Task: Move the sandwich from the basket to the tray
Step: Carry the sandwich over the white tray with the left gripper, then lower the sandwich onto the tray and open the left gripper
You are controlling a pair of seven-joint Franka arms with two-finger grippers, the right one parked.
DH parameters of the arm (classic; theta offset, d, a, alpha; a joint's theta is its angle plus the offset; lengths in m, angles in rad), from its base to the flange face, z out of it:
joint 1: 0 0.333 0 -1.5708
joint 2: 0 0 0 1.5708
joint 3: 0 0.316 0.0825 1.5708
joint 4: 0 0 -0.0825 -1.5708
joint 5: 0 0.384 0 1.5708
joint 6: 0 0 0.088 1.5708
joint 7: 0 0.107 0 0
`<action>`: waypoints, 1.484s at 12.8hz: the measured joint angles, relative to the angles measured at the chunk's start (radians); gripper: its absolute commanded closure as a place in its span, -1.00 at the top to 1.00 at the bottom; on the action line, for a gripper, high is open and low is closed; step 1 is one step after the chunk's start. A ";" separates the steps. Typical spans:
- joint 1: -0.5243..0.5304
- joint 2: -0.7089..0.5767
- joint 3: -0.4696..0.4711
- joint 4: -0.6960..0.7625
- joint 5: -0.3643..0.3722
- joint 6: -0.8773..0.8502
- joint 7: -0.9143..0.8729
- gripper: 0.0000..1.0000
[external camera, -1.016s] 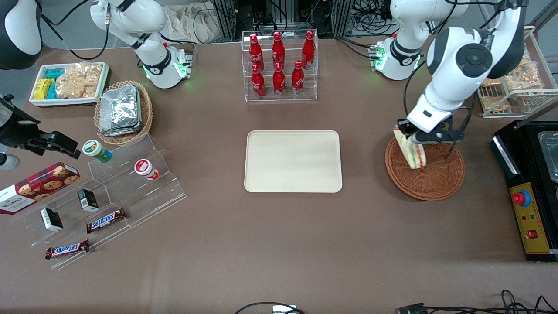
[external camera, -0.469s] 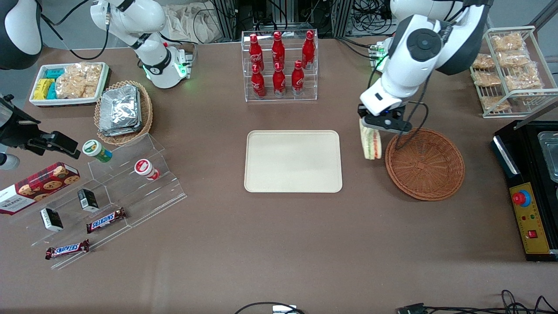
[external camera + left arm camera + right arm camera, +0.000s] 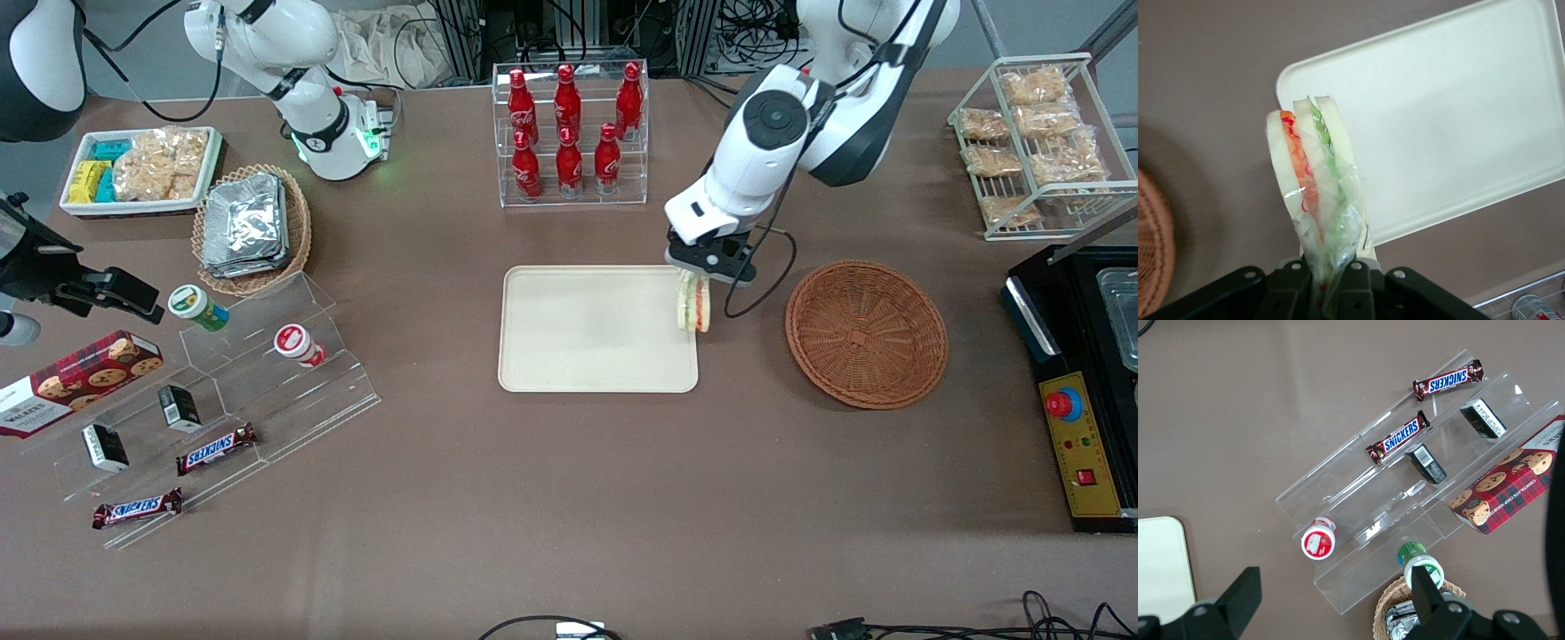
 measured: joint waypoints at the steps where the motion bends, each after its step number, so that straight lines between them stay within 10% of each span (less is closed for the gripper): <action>1: -0.013 0.025 0.000 0.001 0.000 0.017 -0.005 -0.85; 16: -0.081 0.321 0.000 0.038 0.088 0.182 -0.118 -0.69; 19: -0.081 0.329 0.000 0.047 0.088 0.182 -0.133 0.16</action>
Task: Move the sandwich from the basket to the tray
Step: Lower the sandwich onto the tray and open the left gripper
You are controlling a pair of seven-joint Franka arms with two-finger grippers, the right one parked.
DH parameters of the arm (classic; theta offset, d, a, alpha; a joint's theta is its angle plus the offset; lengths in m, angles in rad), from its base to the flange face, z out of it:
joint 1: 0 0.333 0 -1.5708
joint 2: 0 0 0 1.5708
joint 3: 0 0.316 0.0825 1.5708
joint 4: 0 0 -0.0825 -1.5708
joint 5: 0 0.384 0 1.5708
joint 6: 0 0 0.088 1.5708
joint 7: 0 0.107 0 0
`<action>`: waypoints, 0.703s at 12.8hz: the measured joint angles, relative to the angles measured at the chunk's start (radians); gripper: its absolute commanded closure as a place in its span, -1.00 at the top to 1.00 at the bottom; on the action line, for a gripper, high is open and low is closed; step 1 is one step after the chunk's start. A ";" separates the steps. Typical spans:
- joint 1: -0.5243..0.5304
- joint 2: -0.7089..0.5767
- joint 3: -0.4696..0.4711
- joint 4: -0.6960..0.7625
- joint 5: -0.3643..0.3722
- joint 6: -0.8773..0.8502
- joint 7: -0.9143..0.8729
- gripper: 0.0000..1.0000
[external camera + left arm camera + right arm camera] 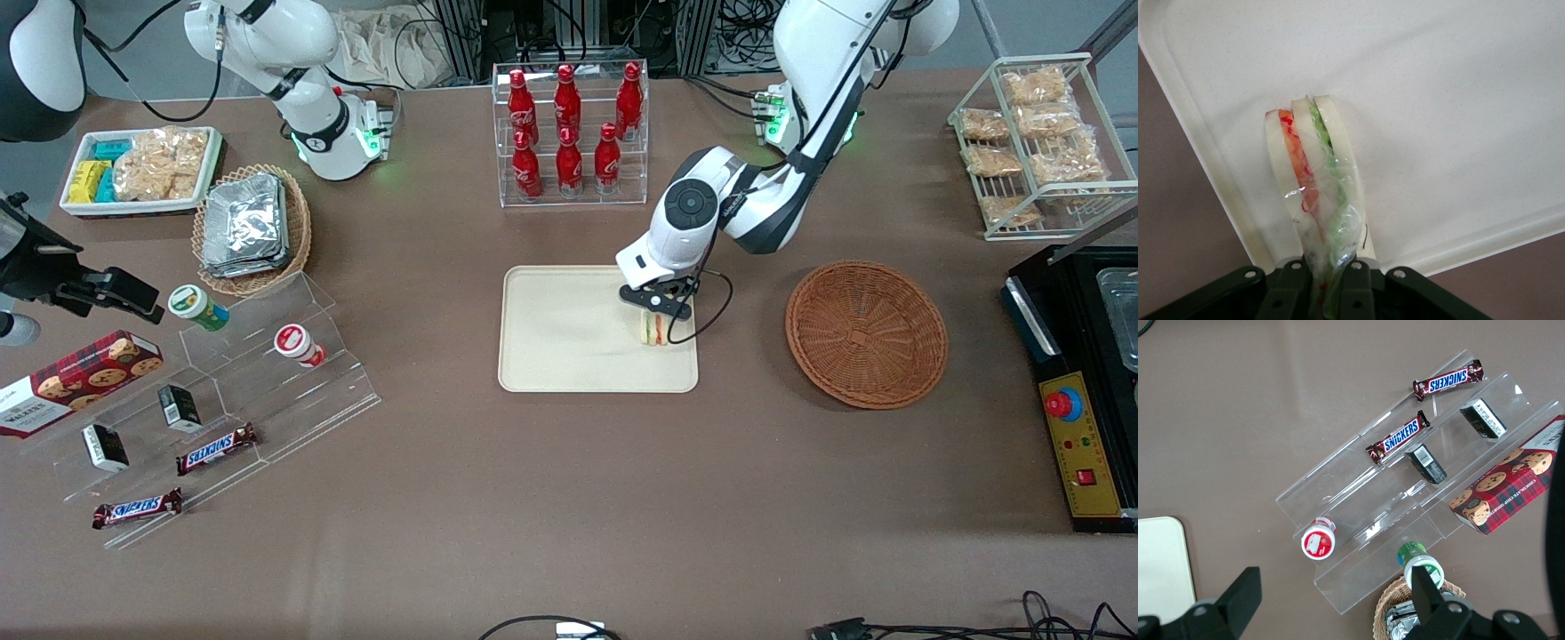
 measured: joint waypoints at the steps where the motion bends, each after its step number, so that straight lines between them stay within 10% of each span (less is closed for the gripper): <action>1: 0.000 0.000 0.000 0.001 0.000 0.000 -0.002 0.46; 5: 0.000 0.000 0.000 0.004 0.000 0.000 -0.005 0.95; 9: 0.003 -0.011 0.022 0.056 0.000 -0.058 -0.012 0.98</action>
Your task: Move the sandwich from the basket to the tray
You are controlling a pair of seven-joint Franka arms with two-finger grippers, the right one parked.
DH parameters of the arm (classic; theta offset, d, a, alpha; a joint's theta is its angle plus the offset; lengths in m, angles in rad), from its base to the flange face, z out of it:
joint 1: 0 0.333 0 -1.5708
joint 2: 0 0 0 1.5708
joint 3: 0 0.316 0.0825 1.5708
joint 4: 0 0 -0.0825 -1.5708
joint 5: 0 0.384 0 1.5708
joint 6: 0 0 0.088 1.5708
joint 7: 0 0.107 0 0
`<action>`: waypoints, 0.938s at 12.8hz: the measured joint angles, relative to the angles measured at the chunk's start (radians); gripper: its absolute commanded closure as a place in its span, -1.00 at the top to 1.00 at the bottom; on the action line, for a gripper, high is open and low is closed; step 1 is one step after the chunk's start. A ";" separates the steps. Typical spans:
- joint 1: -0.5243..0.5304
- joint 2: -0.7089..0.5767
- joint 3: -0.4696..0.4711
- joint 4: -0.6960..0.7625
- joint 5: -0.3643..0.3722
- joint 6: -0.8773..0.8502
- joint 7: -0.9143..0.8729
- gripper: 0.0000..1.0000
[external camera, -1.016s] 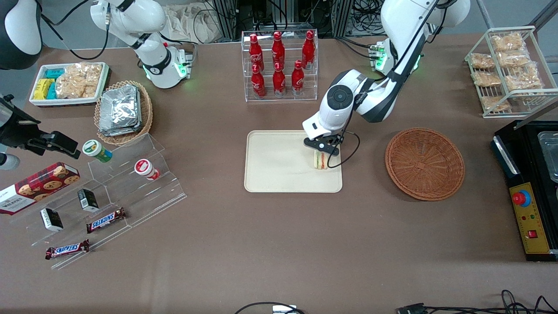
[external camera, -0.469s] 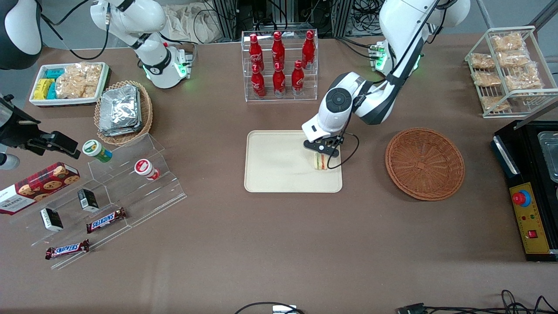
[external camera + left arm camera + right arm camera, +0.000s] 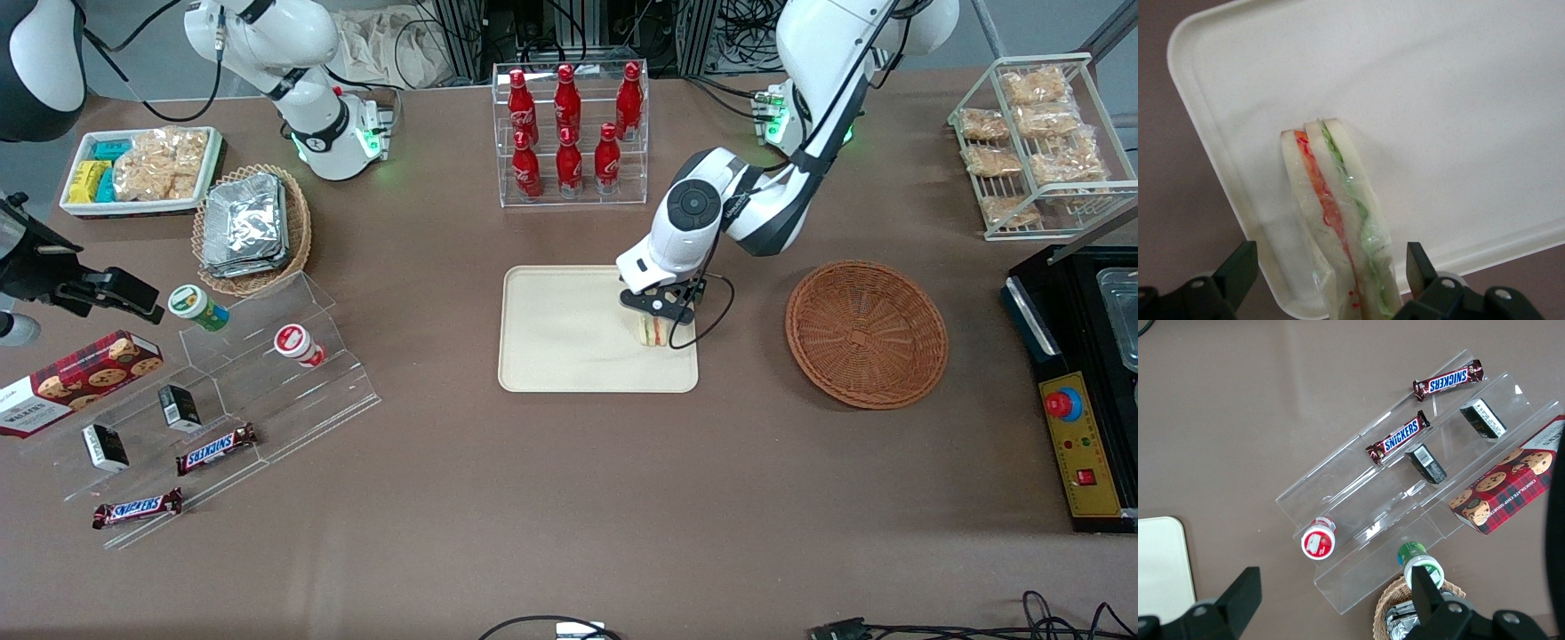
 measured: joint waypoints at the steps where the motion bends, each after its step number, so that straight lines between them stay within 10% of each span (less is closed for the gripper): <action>1: 0.003 -0.007 0.019 0.042 0.000 -0.075 -0.009 0.98; 12: 0.321 -0.101 0.061 0.417 0.004 -0.511 -0.015 1.00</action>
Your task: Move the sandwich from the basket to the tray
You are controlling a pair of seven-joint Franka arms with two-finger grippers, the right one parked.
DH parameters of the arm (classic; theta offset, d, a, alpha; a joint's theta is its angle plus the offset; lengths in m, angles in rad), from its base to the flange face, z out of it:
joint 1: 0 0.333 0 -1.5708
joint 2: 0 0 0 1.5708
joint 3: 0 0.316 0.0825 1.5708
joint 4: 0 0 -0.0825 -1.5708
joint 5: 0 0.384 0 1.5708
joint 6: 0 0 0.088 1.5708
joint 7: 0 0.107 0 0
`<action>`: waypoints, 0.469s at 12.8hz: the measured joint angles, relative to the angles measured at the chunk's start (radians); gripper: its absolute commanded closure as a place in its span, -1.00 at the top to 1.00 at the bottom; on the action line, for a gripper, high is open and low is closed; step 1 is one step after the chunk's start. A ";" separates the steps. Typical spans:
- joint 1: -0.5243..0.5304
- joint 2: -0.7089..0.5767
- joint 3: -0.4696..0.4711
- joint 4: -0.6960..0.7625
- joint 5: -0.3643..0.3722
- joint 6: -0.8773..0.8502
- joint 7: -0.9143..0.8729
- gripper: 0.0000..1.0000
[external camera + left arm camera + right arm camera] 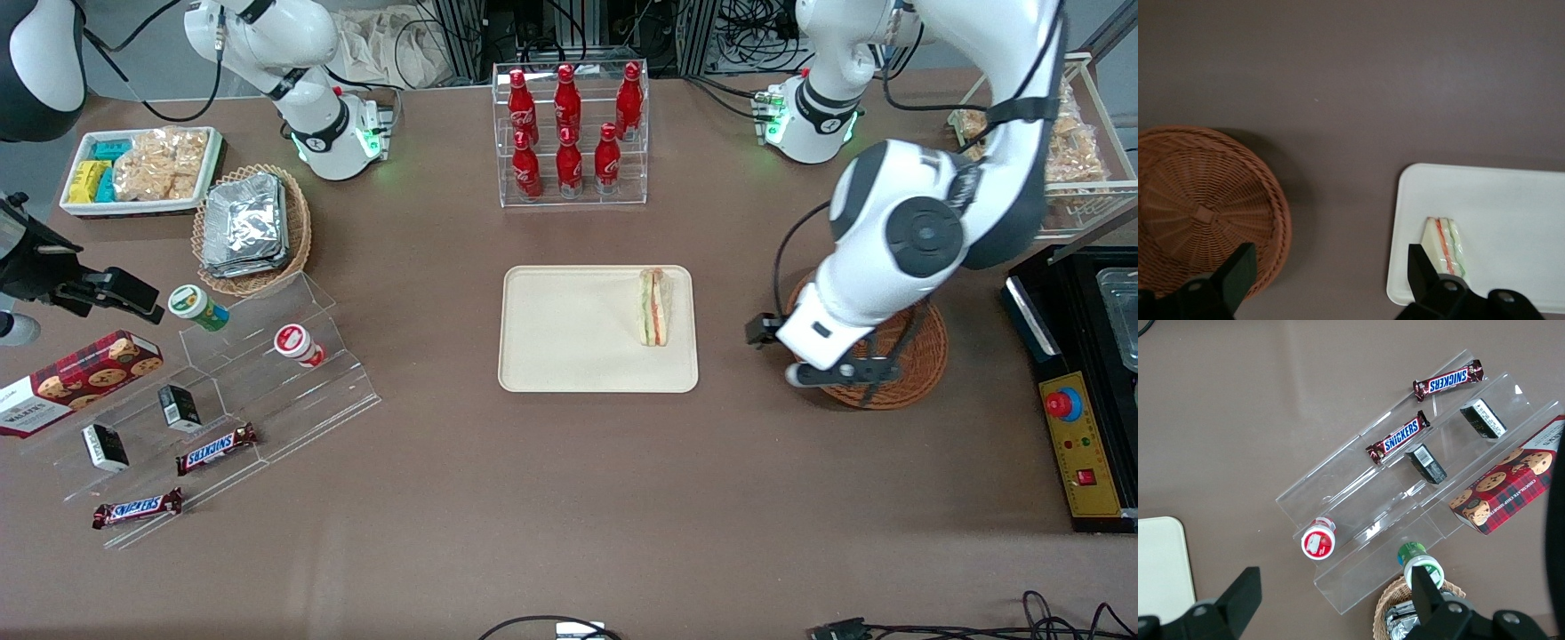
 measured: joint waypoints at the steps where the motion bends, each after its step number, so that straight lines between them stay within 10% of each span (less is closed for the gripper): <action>1: 0.026 -0.014 0.000 0.003 0.000 -0.017 0.008 1.00; 6: 0.137 -0.070 0.000 0.045 0.000 -0.151 0.180 1.00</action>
